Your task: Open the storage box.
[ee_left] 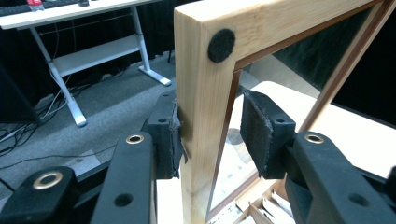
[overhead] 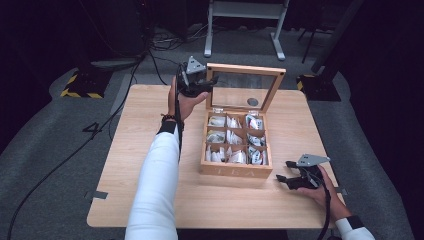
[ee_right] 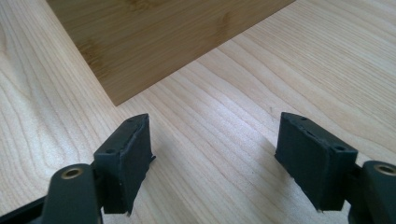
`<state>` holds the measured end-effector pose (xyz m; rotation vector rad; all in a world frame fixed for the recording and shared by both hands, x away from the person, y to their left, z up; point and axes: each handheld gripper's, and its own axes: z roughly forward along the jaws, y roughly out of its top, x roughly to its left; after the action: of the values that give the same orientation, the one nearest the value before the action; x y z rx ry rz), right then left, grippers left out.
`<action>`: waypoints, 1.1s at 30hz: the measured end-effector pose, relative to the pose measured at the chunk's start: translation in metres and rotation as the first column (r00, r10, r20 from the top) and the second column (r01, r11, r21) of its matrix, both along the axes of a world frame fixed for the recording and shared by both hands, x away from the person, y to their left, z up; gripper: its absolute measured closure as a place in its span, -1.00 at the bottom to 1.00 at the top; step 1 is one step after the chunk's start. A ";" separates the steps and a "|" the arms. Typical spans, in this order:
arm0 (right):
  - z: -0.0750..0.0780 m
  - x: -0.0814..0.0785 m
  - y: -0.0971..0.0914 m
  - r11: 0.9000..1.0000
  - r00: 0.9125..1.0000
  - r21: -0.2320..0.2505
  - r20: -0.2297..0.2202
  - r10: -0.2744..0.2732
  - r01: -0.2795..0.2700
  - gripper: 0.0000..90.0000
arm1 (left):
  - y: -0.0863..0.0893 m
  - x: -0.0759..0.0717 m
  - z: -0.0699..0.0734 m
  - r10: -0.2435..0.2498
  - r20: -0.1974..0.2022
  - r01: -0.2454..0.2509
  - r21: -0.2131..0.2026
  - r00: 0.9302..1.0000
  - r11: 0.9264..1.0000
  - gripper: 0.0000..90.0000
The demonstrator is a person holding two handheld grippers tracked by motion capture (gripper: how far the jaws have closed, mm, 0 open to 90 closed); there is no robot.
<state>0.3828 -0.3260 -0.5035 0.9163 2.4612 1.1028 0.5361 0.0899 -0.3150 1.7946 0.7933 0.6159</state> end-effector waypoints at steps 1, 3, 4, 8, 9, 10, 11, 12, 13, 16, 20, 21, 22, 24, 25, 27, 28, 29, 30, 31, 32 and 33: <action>0.000 0.000 0.000 1.000 1.000 0.000 0.000 0.000 0.000 -0.42 | 0.000 0.000 0.000 0.000 0.000 0.000 0.000 1.000 1.000 0.30; 0.000 0.000 0.000 1.000 1.000 -0.001 0.000 0.001 -0.001 -0.43 | -0.001 0.004 -0.001 0.010 0.000 -0.010 -0.009 1.000 1.000 0.30; 0.000 0.000 0.000 1.000 1.000 -0.001 0.001 0.002 -0.002 -0.43 | -0.001 0.005 -0.001 0.012 0.001 -0.012 -0.011 1.000 1.000 0.30; 0.000 0.001 0.000 1.000 1.000 0.000 -0.001 0.003 -0.003 -0.44 | -0.003 0.010 -0.001 0.024 0.000 -0.024 -0.006 1.000 1.000 0.29; 0.000 0.001 0.000 1.000 1.000 0.000 -0.001 0.003 -0.003 -0.44 | -0.003 0.010 -0.001 0.024 0.000 -0.024 -0.006 1.000 1.000 0.29; 0.000 0.001 0.001 1.000 1.000 0.000 -0.002 0.003 -0.003 -0.45 | -0.004 0.012 0.000 0.032 -0.004 -0.032 -0.004 0.999 0.999 0.28; 0.000 0.001 0.001 1.000 1.000 0.000 -0.002 0.003 -0.003 -0.45 | -0.004 0.012 0.000 0.032 -0.004 -0.032 -0.004 0.999 0.999 0.27; 0.000 0.001 0.001 1.000 1.000 0.000 -0.002 0.003 -0.003 -0.45 | -0.006 0.014 -0.001 0.041 -0.003 -0.041 -0.003 0.999 0.999 0.27; 0.000 0.001 0.001 1.000 1.000 0.000 -0.002 0.003 -0.003 -0.45 | -0.006 0.014 -0.001 0.041 -0.003 -0.041 -0.003 0.999 0.999 0.27; 0.000 0.001 0.001 1.000 1.000 0.001 -0.003 0.009 -0.009 -0.46 | -0.006 0.019 -0.001 0.047 -0.005 -0.047 -0.006 0.999 0.999 0.25; 0.000 0.001 0.001 1.000 1.000 0.002 -0.004 0.010 -0.010 -0.47 | -0.008 0.025 -0.003 0.063 0.001 -0.063 -0.003 0.998 0.998 0.24; 0.000 0.001 0.001 1.000 1.000 0.002 -0.004 0.011 -0.011 -0.47 | -0.009 0.026 -0.004 0.066 0.002 -0.066 -0.007 0.998 0.998 0.23; 0.000 0.001 0.001 1.000 1.000 0.000 -0.004 0.010 -0.010 -0.47 | -0.009 0.028 -0.007 0.071 -0.005 -0.072 -0.031 0.997 0.997 0.23; 0.000 0.001 0.001 1.000 1.000 -0.004 -0.002 0.006 -0.006 -0.48 | -0.009 0.031 -0.009 0.082 -0.009 -0.082 -0.044 0.997 0.996 0.23; 0.000 0.001 0.001 1.000 1.000 -0.004 -0.002 0.006 -0.006 -0.48 | -0.009 0.031 -0.009 0.082 -0.009 -0.082 -0.044 0.997 0.996 0.23; 0.000 0.001 0.001 1.000 1.000 -0.005 -0.002 0.005 -0.005 -0.48 | -0.010 0.033 -0.011 0.092 -0.004 -0.092 -0.042 0.996 0.995 0.23; 0.000 0.001 0.001 1.000 1.000 -0.004 -0.002 0.005 -0.005 -0.48 | -0.010 0.036 -0.015 0.097 -0.014 -0.097 -0.036 0.995 0.995 0.24; 0.000 0.001 0.001 1.000 1.000 -0.004 -0.002 0.004 -0.004 -0.48 | -0.010 0.036 -0.015 0.097 -0.014 -0.097 -0.036 0.995 0.995 0.25; 0.000 0.001 0.001 1.000 1.000 -0.005 -0.002 0.004 -0.004 -0.48 | -0.011 0.038 -0.018 0.108 -0.021 -0.108 -0.021 0.994 0.994 0.26; 0.000 0.001 0.001 1.000 1.000 -0.005 -0.002 0.004 -0.004 -0.48 | -0.011 0.038 -0.018 0.108 -0.021 -0.108 -0.021 0.994 0.994 0.26; 0.000 0.001 0.001 1.000 1.000 -0.004 -0.003 0.000 0.000 -0.50 | -0.012 0.038 -0.021 0.110 -0.025 -0.110 -0.016 0.994 0.994 0.26; 0.000 0.001 0.001 1.000 1.000 -0.004 -0.003 0.000 0.000 -0.50 | -0.012 0.038 -0.021 0.110 -0.025 -0.110 -0.016 0.994 0.994 0.26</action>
<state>0.3839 -0.3252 -0.5037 0.9168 2.4649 1.0977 0.5743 0.0784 -0.3361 1.7538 0.9164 0.6580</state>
